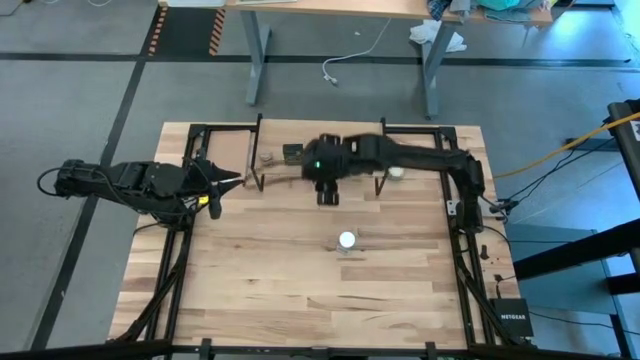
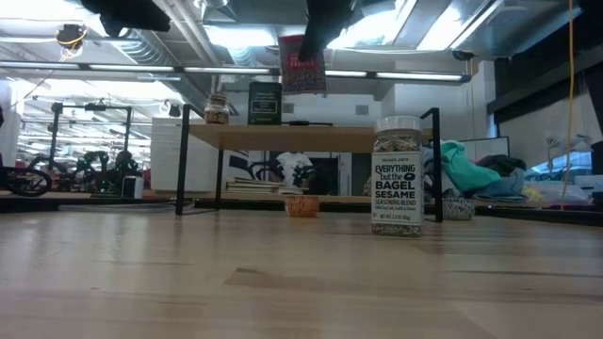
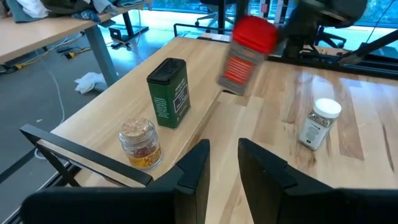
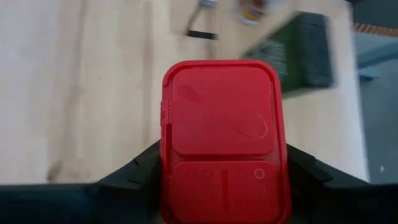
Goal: Shelf spices
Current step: Put the red seasoning can on the shelf
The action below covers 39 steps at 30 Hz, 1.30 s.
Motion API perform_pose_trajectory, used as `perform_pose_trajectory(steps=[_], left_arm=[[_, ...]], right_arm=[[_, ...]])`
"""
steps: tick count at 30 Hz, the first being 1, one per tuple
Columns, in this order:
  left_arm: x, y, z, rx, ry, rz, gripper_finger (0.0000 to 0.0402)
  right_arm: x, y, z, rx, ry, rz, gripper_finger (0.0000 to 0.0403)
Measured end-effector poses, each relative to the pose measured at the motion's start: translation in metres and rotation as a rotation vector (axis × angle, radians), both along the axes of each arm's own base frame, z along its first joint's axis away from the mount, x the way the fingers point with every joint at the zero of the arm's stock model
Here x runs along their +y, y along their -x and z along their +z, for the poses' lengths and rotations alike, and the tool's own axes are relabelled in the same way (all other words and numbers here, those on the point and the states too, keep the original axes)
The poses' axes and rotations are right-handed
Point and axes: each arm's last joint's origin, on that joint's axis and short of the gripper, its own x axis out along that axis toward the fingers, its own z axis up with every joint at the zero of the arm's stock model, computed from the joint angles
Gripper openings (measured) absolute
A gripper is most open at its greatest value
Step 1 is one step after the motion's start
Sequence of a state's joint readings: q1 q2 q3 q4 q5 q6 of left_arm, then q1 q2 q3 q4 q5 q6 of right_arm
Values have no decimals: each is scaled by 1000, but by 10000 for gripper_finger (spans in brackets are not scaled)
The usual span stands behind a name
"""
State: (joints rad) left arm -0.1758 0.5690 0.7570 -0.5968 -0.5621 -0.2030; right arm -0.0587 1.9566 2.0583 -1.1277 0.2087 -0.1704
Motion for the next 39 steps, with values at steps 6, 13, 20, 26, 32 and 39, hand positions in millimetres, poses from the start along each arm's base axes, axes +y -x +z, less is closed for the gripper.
perform_pose_trajectory(steps=[6,13,20,26,32,39], left_arm=[[0,1,-1,7,12,0,76],[-1,1,-3,28,31,-16,76],[-1,2,-5,43,48,-14,76],[-1,2,-6,45,54,-11,76],[-1,2,-6,45,54,-11,76],[-1,3,-6,53,53,-11,76]], right_arm=[[-48,5,-1,-12,-55,-45,212],[-86,14,-4,-40,-165,-69,212],[-105,20,-28,11,-257,-89,212],[-106,18,-35,-7,-234,-70,212],[-104,19,-34,1,-226,-72,212],[-99,29,-23,18,-219,-95,375]])
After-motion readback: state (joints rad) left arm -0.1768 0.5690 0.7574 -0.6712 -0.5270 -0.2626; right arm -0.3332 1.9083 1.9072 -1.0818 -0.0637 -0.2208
